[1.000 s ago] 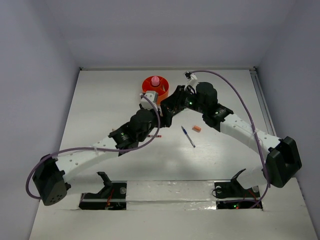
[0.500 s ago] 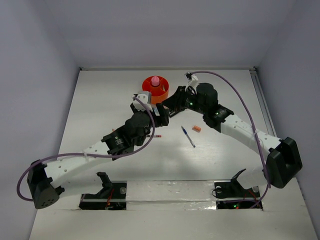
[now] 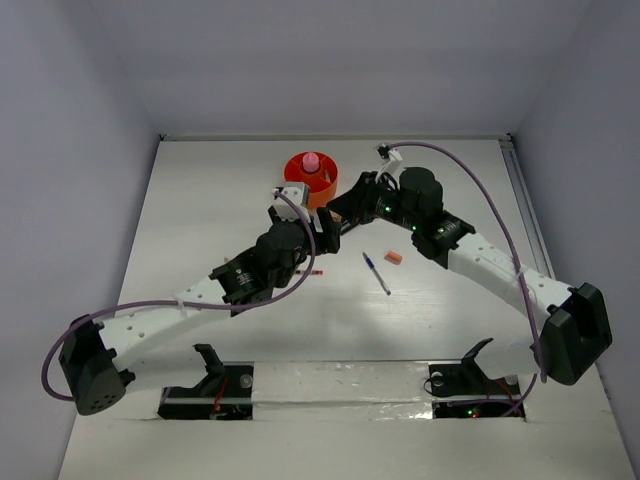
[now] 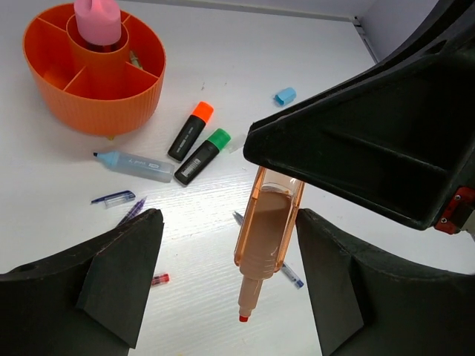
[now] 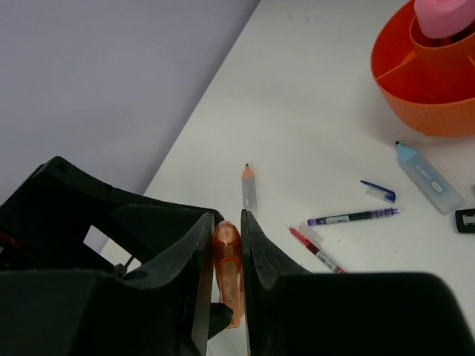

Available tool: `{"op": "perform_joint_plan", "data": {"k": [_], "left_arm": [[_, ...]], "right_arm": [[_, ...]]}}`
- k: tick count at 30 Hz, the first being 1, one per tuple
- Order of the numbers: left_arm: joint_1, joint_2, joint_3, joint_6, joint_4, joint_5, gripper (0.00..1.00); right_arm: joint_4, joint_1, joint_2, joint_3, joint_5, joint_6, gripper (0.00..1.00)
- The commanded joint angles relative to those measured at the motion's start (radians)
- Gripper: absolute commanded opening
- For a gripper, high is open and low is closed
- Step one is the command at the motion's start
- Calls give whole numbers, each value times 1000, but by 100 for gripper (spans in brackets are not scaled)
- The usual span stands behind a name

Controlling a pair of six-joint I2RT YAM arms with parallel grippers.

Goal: Sort the stationery into containers
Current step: Close the pen cap on the pen.

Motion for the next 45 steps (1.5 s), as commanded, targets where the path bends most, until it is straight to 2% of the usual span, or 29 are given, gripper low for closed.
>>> {"op": "perform_joint_plan", "data": {"k": [1, 16, 33, 45], "left_arm": [[15, 4, 13, -1, 6, -7, 68], [15, -58, -30, -8, -5, -45, 66], [24, -121, -71, 12, 67, 31, 66], [33, -34, -41, 32, 78, 31, 66]], "right_arm": [[36, 9, -44, 2, -11, 0, 0], [15, 9, -64, -3, 8, -17, 0], [-8, 9, -32, 19, 48, -32, 0], [10, 9, -52, 2, 3, -21, 0]]}}
